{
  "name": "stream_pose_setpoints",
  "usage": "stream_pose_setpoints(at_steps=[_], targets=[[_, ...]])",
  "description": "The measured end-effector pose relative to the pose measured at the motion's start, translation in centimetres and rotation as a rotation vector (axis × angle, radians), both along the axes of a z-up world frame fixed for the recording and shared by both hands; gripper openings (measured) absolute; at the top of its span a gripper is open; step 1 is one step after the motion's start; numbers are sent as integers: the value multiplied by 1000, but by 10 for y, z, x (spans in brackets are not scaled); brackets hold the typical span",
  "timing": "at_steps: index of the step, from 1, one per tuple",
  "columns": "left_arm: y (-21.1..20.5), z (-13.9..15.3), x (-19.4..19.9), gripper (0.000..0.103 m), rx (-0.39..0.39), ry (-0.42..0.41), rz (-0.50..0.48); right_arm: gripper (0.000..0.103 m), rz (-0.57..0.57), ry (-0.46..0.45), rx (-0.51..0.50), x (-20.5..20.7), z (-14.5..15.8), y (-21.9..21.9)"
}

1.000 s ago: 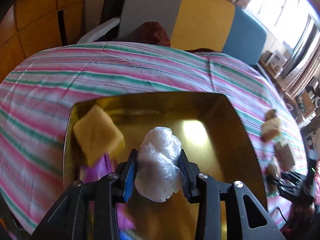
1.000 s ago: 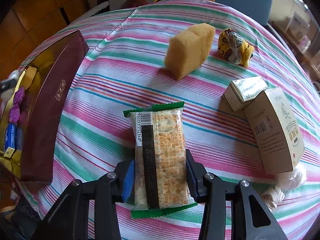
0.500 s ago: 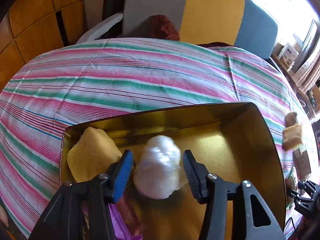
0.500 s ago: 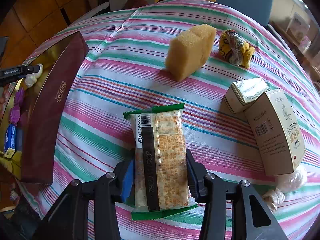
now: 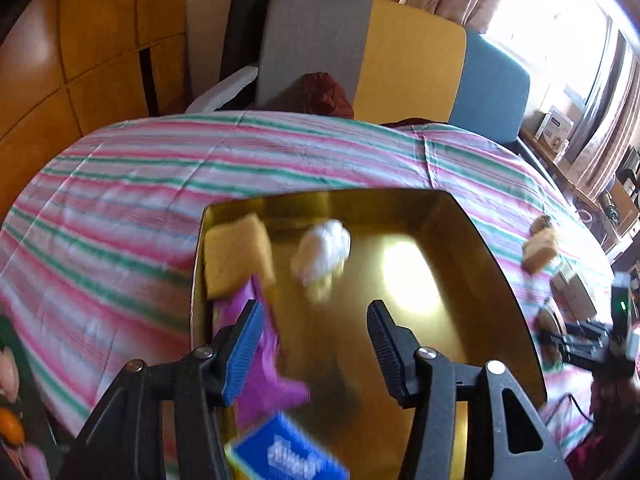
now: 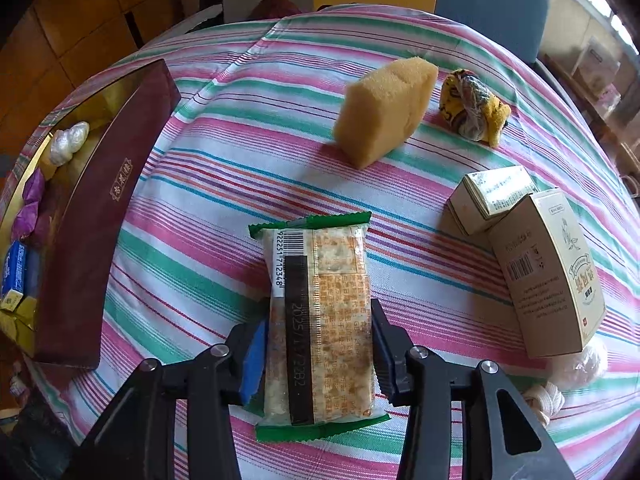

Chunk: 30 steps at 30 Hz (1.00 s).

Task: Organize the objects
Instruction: 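Carry the plastic bag into the gold tray and release it while the right gripper grasps the cracker packet, then carry the green-edged cracker packet into the gold tray and release with the right gripper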

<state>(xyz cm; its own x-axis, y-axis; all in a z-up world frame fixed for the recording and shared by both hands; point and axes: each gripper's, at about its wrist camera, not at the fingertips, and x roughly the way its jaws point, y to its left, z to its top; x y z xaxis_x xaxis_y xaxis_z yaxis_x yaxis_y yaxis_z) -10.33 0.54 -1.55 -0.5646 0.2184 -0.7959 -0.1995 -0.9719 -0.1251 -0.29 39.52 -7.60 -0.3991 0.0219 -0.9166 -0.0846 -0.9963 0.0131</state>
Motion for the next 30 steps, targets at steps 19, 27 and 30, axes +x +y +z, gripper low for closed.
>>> stream_pose_setpoints(at_steps=[19, 27, 30], targets=[[-11, -1, 67, 55, -1, 30, 27, 44, -30, 26, 41, -1, -4, -10], [-17, 0, 72, 55, 15, 34, 25, 40, -94, 14, 14, 1, 7, -14], [-21, -2, 73, 55, 21, 31, 31, 41, -96, 59, -6, 5, 28, -20]])
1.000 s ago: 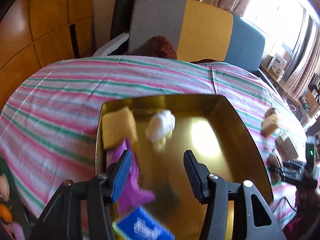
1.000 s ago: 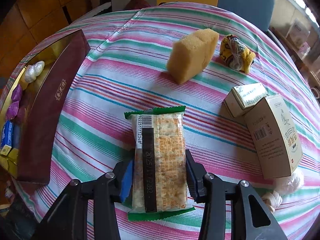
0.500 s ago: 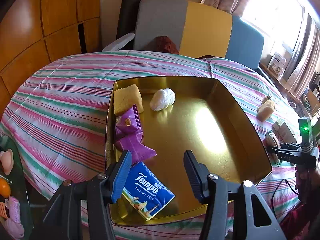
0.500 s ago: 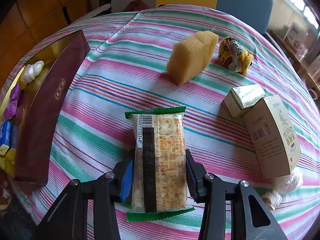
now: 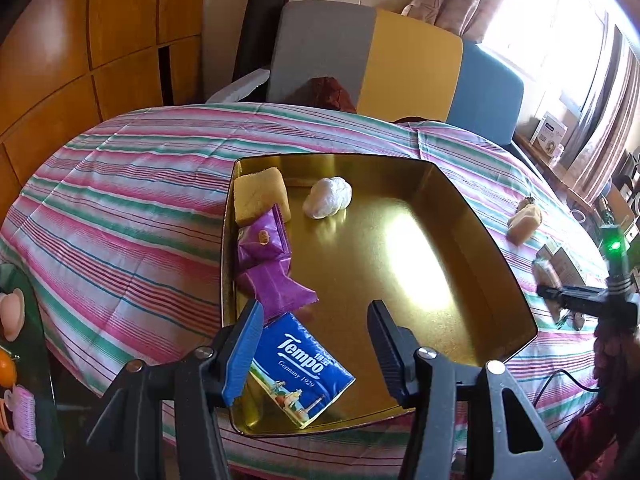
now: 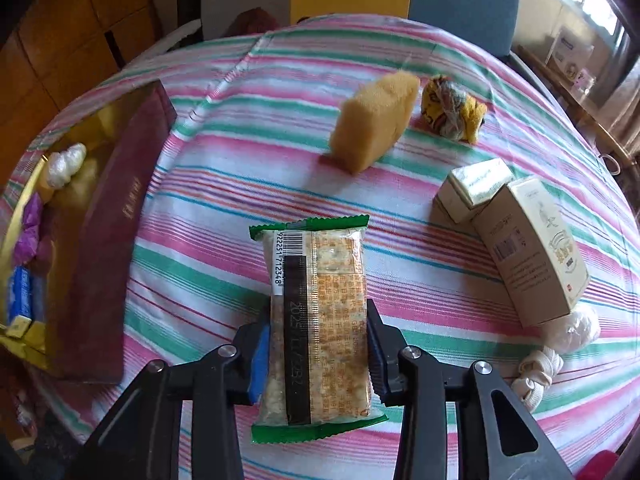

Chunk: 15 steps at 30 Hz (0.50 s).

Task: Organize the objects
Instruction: 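Carry the green-edged cracker packet into the gold tray and release with the right gripper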

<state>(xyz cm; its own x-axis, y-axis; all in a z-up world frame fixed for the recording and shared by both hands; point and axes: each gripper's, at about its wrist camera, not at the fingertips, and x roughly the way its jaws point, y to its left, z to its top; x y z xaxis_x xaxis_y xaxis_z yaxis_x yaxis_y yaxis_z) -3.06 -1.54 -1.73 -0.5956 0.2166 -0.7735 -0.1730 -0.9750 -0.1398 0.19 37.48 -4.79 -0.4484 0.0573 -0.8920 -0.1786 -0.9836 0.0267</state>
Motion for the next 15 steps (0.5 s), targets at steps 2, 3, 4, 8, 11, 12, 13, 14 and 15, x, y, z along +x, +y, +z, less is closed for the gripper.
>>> stream_pose_setpoints(at_steps=[2, 3, 4, 8, 11, 12, 13, 14, 15], targets=[[-2, -1, 0, 55, 4, -2, 2, 41, 6, 37, -13, 2, 16, -6], [-2, -1, -1, 55, 8, -2, 3, 41, 14, 58, -24, 1, 27, -11], [-3, -1, -1, 55, 12, -3, 5, 41, 24, 75, -35, -2, 36, -18], [-10, 0, -1, 55, 29, -1, 16, 41, 108, 128, -78, -13, 68, -56], [-20, 0, -1, 55, 44, -3, 36, 41, 199, 110, -110, -29, 77, -98], [-24, 0, -1, 55, 49, -5, 47, 41, 235, 94, -116, -37, 76, -115], [-29, -1, -1, 55, 54, -7, 59, 41, 264, 79, -124, -43, 73, -131], [-33, -1, -1, 55, 56, -9, 66, 41, 289, 60, -133, -52, 69, -145], [-37, -2, -1, 55, 59, -13, 77, 41, 313, 35, -138, -61, 63, -160]])
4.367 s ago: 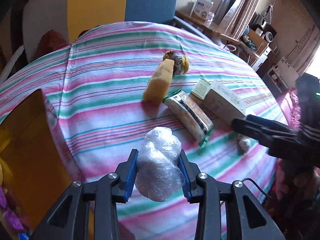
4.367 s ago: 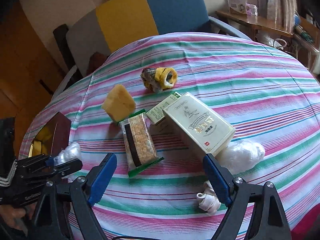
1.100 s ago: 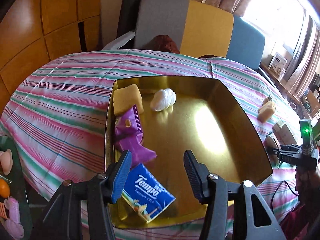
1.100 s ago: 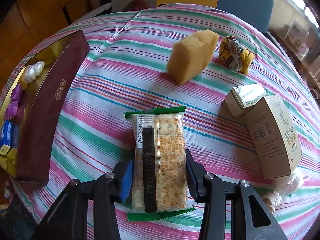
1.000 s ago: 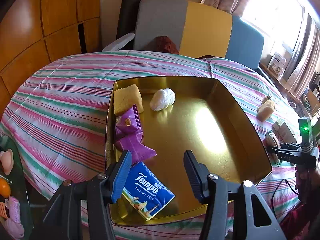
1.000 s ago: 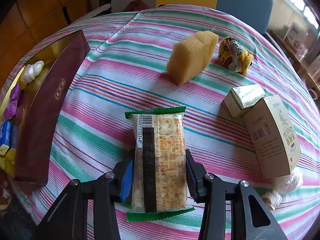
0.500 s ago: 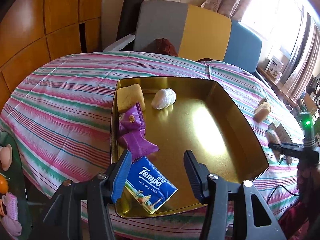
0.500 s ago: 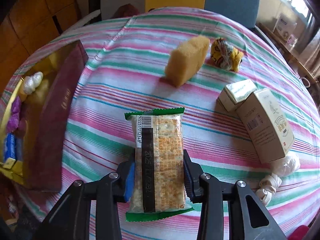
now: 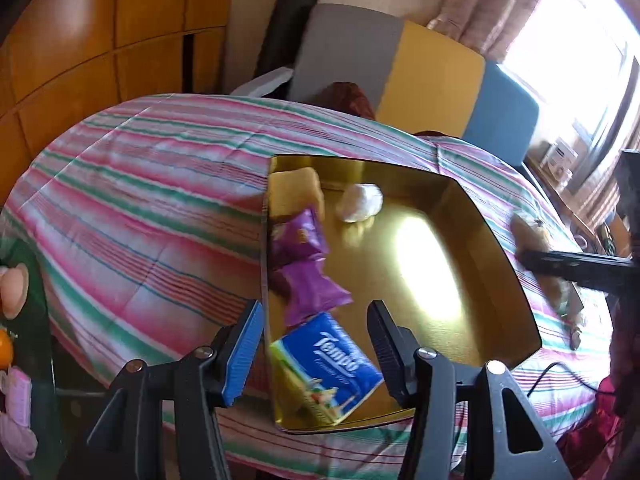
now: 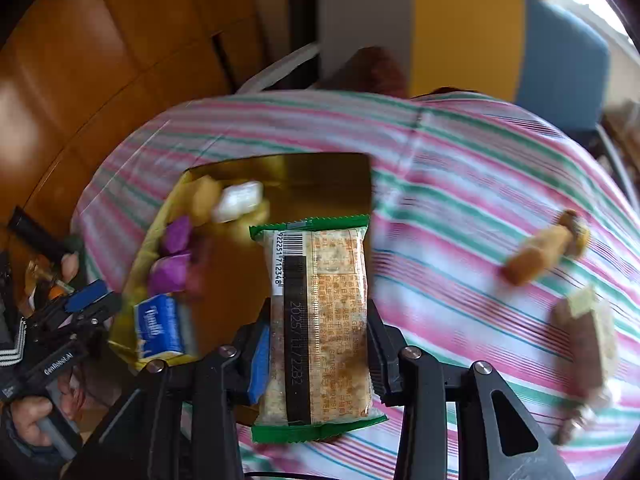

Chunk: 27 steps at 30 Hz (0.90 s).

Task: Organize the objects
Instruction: 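Carry the green-edged cracker packet into the gold tray and release with the right gripper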

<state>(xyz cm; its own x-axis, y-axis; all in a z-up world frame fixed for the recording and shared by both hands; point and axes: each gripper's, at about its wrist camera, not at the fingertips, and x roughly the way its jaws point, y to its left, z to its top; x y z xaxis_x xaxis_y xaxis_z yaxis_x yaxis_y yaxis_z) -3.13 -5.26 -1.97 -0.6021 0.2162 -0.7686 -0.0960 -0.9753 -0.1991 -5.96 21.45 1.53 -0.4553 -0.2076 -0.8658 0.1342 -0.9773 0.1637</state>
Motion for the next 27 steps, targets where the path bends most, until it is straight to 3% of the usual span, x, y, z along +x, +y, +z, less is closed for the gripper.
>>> stream_pose_setpoints(at_steps=[5, 13, 19, 27], targets=[[-17, -7, 1, 55, 16, -25, 38, 41, 44, -114, 12, -47, -39, -56], [-31, -19, -3, 54, 50, -63, 58, 41, -54, -205, 41, -108, -82, -96], [-32, -22, -4, 54, 57, -76, 56, 42, -40, -181, 13, -120, -82, -115], [-27, -20, -3, 54, 44, -63, 52, 52, -47, -155, -62, -105, -71, -103]])
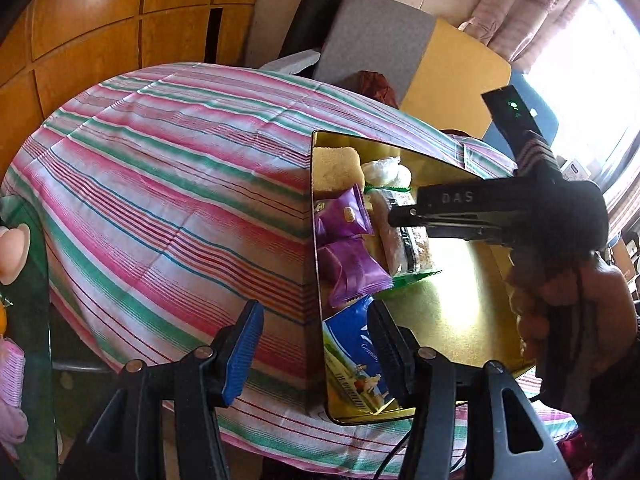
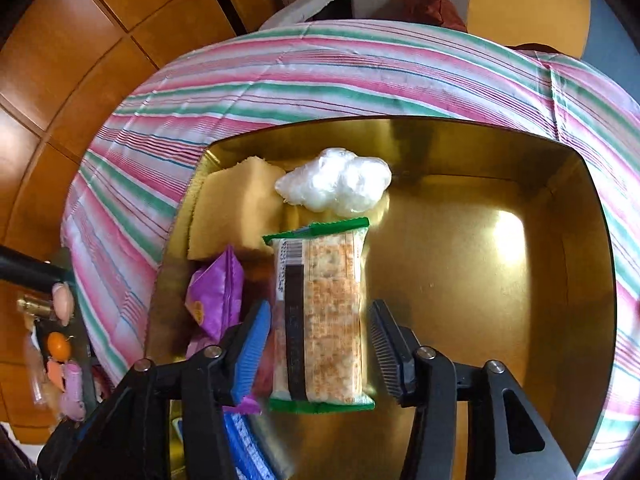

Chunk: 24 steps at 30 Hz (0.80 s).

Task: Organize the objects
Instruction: 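Carry the green-edged cracker packet into the gold tray and release with the right gripper, then move both grippers back toward the remaining items on the table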

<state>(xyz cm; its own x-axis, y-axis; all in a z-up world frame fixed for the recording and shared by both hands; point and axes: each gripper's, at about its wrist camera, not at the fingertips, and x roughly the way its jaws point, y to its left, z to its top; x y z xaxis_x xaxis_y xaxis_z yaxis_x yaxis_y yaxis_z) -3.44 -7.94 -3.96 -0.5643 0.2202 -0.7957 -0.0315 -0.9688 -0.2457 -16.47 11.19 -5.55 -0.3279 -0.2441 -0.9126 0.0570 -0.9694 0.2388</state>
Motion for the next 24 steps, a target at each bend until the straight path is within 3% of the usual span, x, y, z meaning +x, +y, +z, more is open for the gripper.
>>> stream_pose_setpoints(at_steps=[17, 24], targets=[[21, 21, 14, 55, -56, 56, -48, 68, -3, 171, 21, 78, 43, 47], [37, 27, 18, 55, -73, 72, -89, 72, -44, 214, 47, 115, 55, 91]])
